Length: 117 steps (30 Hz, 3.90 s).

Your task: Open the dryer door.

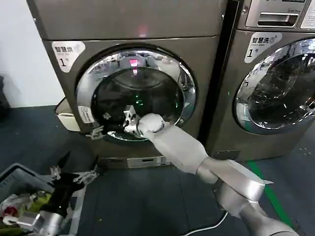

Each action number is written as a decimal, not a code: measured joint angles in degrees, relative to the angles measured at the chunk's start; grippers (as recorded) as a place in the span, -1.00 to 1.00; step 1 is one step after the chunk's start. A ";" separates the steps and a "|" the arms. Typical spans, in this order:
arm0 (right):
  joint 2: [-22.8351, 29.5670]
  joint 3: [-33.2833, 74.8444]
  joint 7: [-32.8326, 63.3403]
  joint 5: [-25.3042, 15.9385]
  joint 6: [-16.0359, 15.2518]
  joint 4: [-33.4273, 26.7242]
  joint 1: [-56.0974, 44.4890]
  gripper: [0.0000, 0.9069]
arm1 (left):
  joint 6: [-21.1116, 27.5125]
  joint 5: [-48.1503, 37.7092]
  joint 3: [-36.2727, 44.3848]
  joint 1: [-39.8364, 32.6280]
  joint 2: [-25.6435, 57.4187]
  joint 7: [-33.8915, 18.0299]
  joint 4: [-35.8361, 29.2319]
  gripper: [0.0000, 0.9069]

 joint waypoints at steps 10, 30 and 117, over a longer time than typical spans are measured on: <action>-4.38 -2.38 -2.53 2.85 -0.69 6.97 -0.48 1.00 | -0.10 -2.81 -7.53 -0.74 1.88 -0.41 2.81 1.00; -13.93 -7.34 -4.46 11.78 -4.04 24.76 0.84 1.00 | -7.05 -18.28 -16.93 -3.21 14.28 6.15 14.01 1.00; -73.96 56.62 -9.96 -4.32 23.16 -27.60 -50.52 1.00 | -17.75 -5.34 43.64 -37.95 24.44 22.84 19.43 1.00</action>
